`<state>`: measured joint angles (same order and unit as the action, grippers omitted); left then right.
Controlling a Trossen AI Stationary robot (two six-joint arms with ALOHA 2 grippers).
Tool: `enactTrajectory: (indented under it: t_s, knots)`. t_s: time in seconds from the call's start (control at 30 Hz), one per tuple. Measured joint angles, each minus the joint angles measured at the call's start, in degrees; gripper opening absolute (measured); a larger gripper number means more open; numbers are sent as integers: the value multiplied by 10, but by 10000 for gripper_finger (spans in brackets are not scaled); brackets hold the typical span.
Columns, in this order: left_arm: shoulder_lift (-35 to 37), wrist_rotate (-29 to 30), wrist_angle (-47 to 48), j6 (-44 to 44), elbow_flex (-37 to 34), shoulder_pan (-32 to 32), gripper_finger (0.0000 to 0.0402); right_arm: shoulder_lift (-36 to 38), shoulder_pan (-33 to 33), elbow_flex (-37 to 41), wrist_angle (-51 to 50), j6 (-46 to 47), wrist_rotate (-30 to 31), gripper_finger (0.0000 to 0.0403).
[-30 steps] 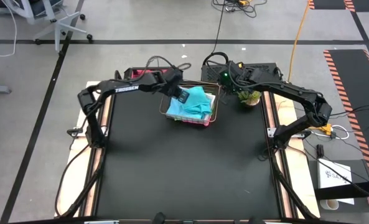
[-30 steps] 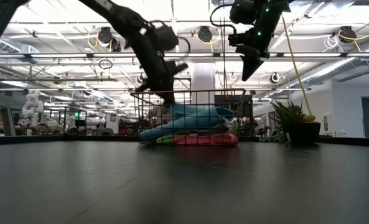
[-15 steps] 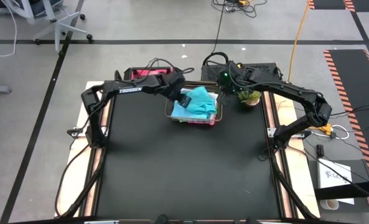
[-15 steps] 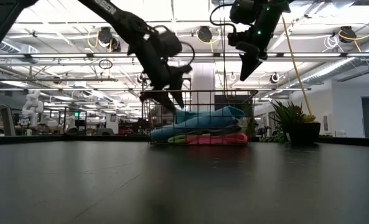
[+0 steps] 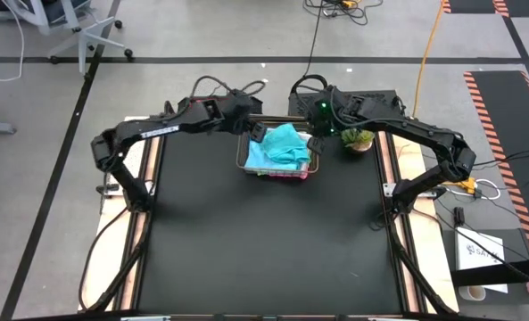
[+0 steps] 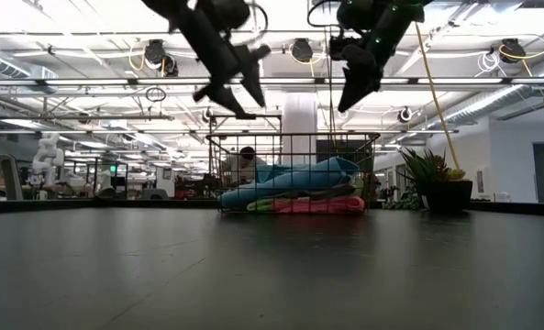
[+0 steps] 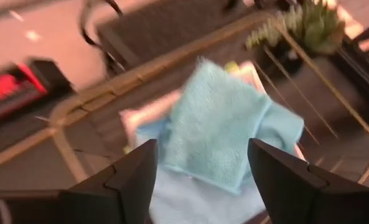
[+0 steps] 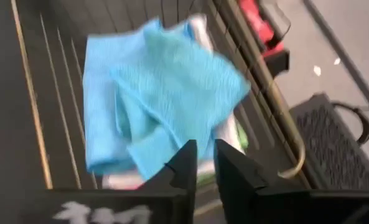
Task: Fold microfiber towels
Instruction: Stack the folded light blue microfiber cloth on top of the folded light blue microfiber cloth in the wire basket
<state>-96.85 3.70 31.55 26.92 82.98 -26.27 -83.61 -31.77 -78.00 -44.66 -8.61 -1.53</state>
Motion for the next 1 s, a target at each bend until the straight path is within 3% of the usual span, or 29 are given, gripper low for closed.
enactTrajectory:
  t_s: [0.13, 0.43, 0.67, 0.87, 1.0]
  knots:
    - [48, 71, 31, 2, 0, 11, 251, -2, 0, 0, 47, 3, -4, 84]
    - [113, 162, 181, 56, 1, 36, 246, -66, 0, 0, 65, 47, -46, 172]
    - [120, 170, 272, 81, 0, 42, 246, -152, -1, -55, 29, 49, -45, 175]
    - [119, 170, 269, 63, 0, 40, 246, -236, -3, -182, -71, 34, -12, 174]
    - [119, 170, 269, 51, 0, 37, 246, -269, -7, -214, -117, 39, 2, 174]
